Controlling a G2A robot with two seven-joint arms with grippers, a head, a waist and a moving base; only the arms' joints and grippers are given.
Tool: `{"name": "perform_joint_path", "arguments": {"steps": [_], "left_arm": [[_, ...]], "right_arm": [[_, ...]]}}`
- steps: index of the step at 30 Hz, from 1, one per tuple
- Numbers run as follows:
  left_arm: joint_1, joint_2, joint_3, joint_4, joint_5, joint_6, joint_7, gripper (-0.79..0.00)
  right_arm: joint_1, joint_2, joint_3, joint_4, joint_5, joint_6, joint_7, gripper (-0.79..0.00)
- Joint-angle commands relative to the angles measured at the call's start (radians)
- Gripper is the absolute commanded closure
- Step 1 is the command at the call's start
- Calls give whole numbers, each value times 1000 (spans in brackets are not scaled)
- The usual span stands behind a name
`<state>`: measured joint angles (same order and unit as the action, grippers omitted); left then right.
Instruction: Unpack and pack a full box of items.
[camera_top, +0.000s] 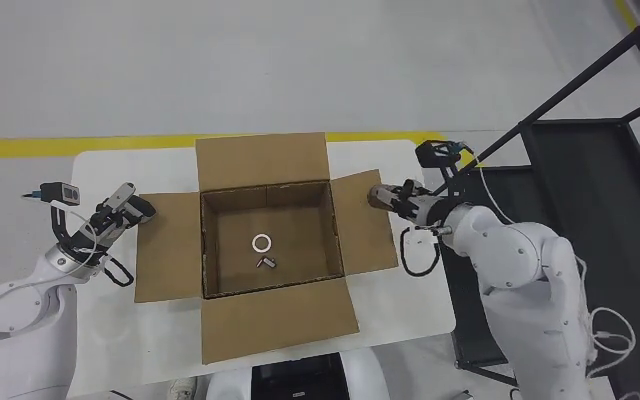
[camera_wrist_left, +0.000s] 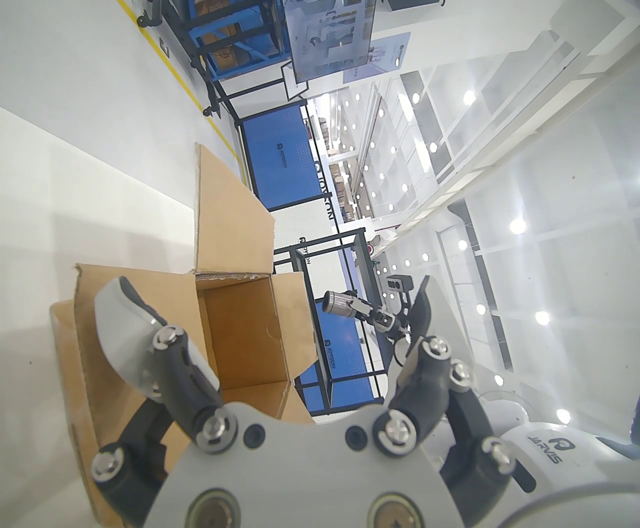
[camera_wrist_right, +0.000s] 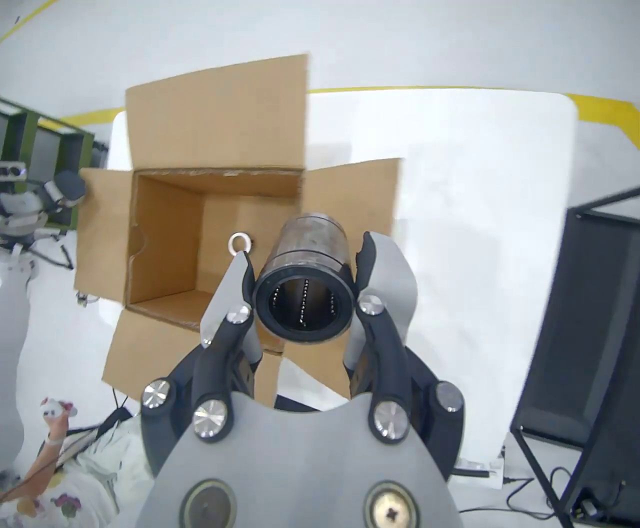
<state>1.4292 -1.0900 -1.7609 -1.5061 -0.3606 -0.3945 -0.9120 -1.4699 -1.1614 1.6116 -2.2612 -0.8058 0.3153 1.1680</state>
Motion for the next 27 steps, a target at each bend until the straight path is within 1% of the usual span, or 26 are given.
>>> {"name": "perform_joint_path", "arguments": {"steps": [1, 6, 8, 10, 11, 13, 16, 18, 20, 21, 26, 27], "left_arm": [[0, 0, 0, 0, 0, 0, 0, -785], [0, 0, 0, 0, 0, 0, 0, -785], [0, 0, 0, 0, 0, 0, 0, -785], [0, 0, 0, 0, 0, 0, 0, -785], [0, 0, 0, 0, 0, 0, 0, -785], [0, 0, 0, 0, 0, 0, 0, -785], [0, 0, 0, 0, 0, 0, 0, -785], [0, 0, 0, 0, 0, 0, 0, -785], [0, 0, 0, 0, 0, 0, 0, -785], [0, 0, 0, 0, 0, 0, 0, -785], [0, 0, 0, 0, 0, 0, 0, -785], [0, 0, 0, 0, 0, 0, 0, -785]], "right_arm": [[-37, 0, 55, 15, 26, 13, -30, 0], [-107, 1, 127, 71, 46, 30, -89, 0], [-119, 2, 129, 106, 47, 27, -95, 0], [-117, 4, 111, 143, 6, 31, -84, 0], [-108, 4, 98, 162, 0, 35, -81, 0], [-93, 7, 63, 207, -76, 60, -65, 0], [-44, 7, 1, 291, -123, 78, -45, 0], [-9, 4, -33, 347, -129, 89, -42, 0], [20, 4, -67, 401, -177, 103, -31, 0], [35, 2, -80, 422, -164, 108, -29, 0], [96, -2, -144, 540, -212, 125, -17, 0], [110, -5, -155, 555, -194, 124, -18, 0]]}}
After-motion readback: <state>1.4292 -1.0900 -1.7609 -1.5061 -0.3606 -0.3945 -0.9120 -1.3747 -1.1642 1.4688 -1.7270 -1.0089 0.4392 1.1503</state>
